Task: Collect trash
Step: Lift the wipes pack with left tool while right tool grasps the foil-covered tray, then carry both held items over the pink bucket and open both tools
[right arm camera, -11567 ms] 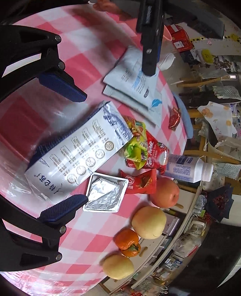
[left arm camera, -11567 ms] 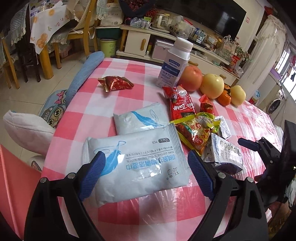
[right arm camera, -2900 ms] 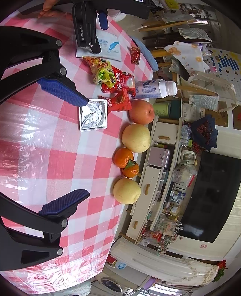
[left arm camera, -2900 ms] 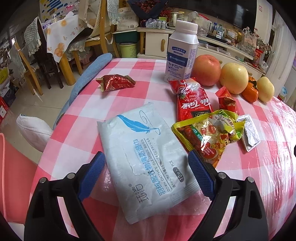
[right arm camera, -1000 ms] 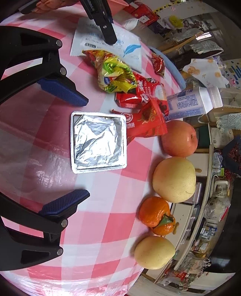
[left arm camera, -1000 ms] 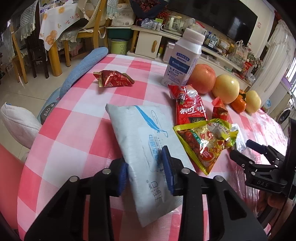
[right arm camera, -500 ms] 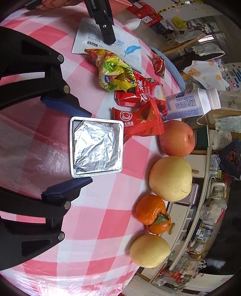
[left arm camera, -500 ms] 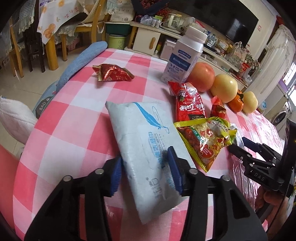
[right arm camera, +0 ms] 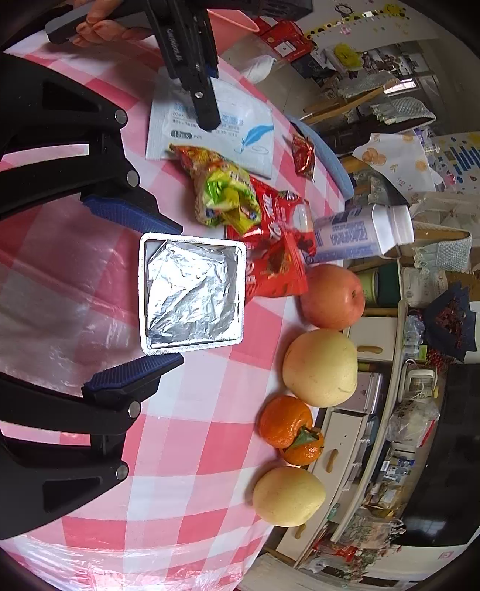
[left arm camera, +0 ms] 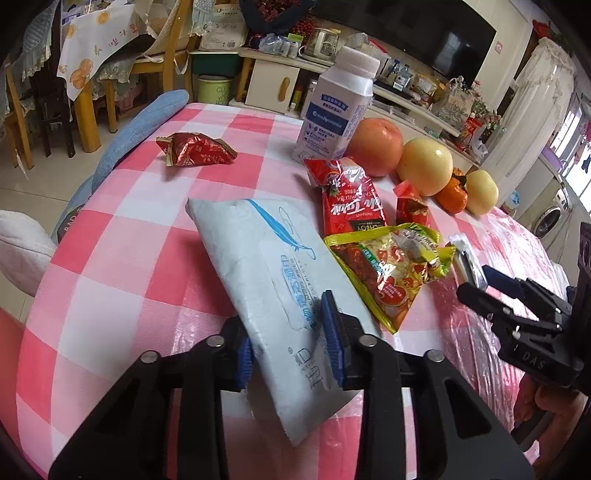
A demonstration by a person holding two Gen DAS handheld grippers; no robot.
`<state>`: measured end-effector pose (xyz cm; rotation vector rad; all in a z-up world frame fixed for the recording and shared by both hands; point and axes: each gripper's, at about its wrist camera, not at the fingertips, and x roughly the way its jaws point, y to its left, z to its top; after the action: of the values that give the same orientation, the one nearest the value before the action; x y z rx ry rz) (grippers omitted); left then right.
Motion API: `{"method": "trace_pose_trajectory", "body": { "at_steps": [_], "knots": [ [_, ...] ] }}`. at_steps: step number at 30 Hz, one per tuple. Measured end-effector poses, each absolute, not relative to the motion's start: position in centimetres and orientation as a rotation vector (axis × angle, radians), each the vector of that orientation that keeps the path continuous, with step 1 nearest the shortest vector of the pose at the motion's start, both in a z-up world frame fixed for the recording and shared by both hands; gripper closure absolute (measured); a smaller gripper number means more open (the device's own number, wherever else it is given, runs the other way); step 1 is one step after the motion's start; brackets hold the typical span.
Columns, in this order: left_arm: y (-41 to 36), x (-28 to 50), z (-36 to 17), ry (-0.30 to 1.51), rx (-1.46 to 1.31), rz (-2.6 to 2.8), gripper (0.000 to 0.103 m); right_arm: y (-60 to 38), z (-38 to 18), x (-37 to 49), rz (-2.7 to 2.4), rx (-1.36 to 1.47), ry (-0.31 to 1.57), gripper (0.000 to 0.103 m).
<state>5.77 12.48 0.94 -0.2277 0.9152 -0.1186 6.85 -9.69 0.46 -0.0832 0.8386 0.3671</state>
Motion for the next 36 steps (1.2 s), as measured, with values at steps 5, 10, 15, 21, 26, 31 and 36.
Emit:
{"method": "trace_pose_trajectory", "body": {
  "at_steps": [5,10,15,21,26,31,36],
  "knots": [
    [13.1,5.3,1.7,0.885,-0.270,-0.136,0.085,-8.9,1.0,5.4,0.384,-0.091,0.813,0.039],
    [14.1,4.9,2.1,0.869,-0.310,-0.144,0.089,-8.5,1.2,4.5,0.400,-0.063,0.811,0.039],
    [15.4,4.5,2.6,0.852,-0.345,-0.143,0.092,-7.6,1.3,3.5,0.418,-0.060,0.813,0.039],
    [16.6,3.9,3.2,0.832,-0.380,-0.147,0.093,-6.1,1.5,2.3,0.433,-0.078,0.805,0.039],
    [17.8,3.2,4.2,0.808,-0.417,-0.153,0.093,-5.0,1.9,1.4,0.453,-0.053,0.802,0.039],
    [19.0,2.5,5.2,0.779,-0.449,-0.159,0.093,-3.9,2.7,0.4,0.465,-0.031,0.790,0.039],
    [20.6,1.5,6.3,0.749,-0.475,-0.147,0.093,-2.2,3.6,-0.5,0.488,-0.035,0.776,0.039]
  ]
}}
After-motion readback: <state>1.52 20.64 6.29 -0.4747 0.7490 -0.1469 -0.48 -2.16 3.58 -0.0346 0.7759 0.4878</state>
